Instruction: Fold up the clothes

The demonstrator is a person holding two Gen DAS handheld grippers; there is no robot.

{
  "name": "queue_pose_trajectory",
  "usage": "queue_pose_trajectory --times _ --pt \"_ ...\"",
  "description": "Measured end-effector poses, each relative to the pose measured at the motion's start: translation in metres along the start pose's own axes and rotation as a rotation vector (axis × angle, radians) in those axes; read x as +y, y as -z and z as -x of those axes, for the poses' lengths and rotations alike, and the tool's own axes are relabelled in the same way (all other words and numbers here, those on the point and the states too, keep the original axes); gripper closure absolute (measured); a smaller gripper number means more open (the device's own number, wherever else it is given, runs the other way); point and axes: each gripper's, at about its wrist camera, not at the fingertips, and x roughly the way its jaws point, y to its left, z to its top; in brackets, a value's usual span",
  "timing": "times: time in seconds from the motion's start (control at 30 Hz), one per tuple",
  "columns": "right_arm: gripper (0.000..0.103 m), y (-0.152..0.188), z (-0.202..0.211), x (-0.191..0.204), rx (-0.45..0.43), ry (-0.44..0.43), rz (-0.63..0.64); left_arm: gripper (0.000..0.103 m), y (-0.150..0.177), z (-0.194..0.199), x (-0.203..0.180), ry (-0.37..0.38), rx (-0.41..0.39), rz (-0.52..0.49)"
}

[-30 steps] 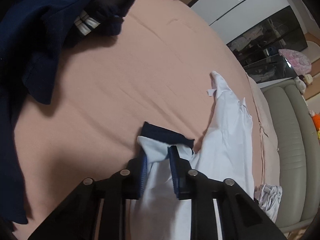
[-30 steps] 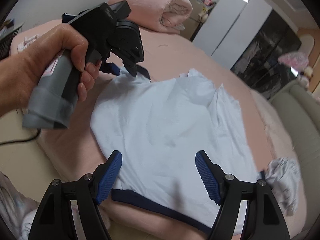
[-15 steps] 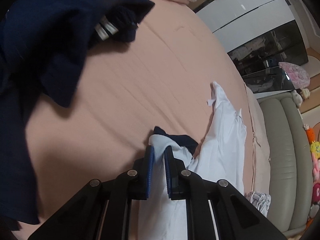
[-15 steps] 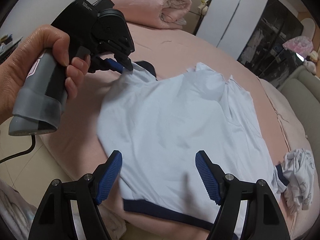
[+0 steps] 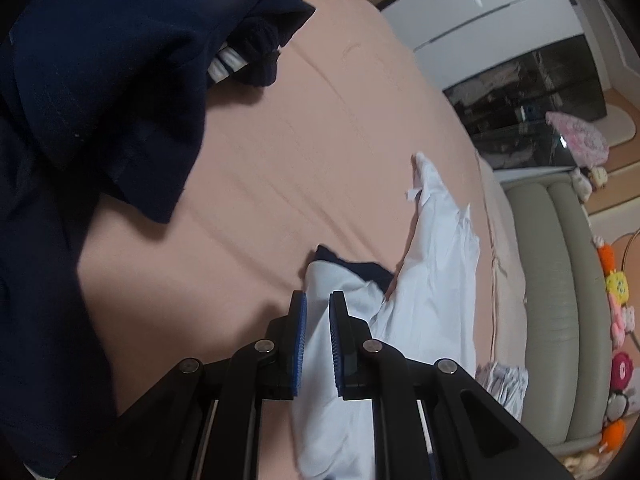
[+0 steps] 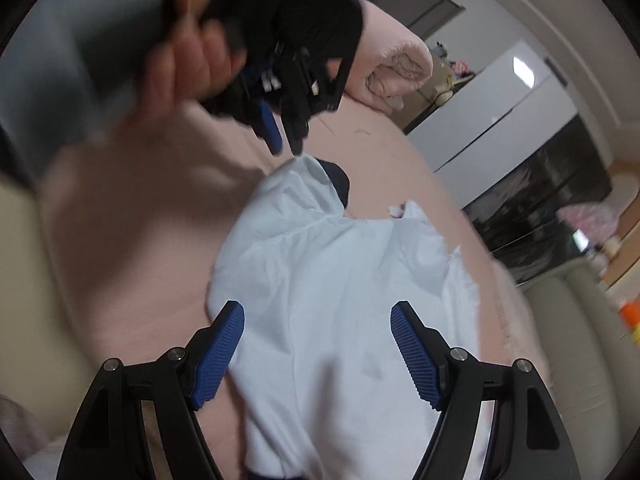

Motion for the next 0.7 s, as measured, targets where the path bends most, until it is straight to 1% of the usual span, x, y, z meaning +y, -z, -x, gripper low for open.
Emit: queue_pose_trajectory --times 0.07,0.17,0.2,0.23,0.27,0.3,0.33,0.4,0.43,0.47,0.53,0.63,0.7 --pt "0.028 -0.003 -0.003 0.005 -0.017 0.036 0.022 0.092 0.001 0.003 0.002 -0.055 0.004 -0.031" --pt "0.028 -0.009 -0.009 0.017 -0.026 0.126 0.101 0.089 0.003 0.008 0.011 -0.115 0.019 -0.018" --pt "0.028 -0.010 -0.009 0.018 -0.044 0.133 0.112 0.087 0.005 0.010 0.013 -0.140 0.005 -0.017" --pt "0.028 -0.011 -0.010 0.019 -0.047 0.138 0.115 0.084 0.005 0.011 0.015 -0.149 -0.001 -0.009" --pt "0.028 -0.011 -0.012 0.018 -0.041 0.129 0.112 0.078 0.005 0.010 0.017 -0.133 0.005 0.008" --pt "0.028 -0.011 -0.015 0.017 -0.036 0.121 0.108 0.068 0.004 0.009 0.019 -0.115 0.012 0.026" --pt "0.028 -0.011 -0.017 0.016 -0.037 0.107 0.106 0.062 0.004 0.009 0.021 -0.090 0.018 0.046" --pt "0.028 -0.009 -0.017 0.018 -0.062 0.102 0.140 0.042 0.005 0.009 0.024 -0.041 0.021 0.068" --pt "0.028 -0.008 -0.017 0.019 -0.075 0.100 0.157 0.038 0.006 0.010 0.023 -0.018 0.023 0.071" --pt "0.032 -0.008 -0.016 0.022 -0.083 0.099 0.180 0.032 0.007 0.012 0.023 0.003 0.022 0.075" --pt "0.033 -0.009 -0.009 0.028 -0.093 0.129 0.256 0.029 0.007 0.014 0.023 0.027 0.015 0.088" --pt "0.033 -0.005 0.009 0.032 -0.116 0.136 0.294 0.029 0.009 0.011 0.023 0.071 0.035 0.104" --pt "0.033 0.001 0.014 0.039 -0.126 0.139 0.326 0.029 0.009 0.006 0.022 0.104 0.057 0.112"
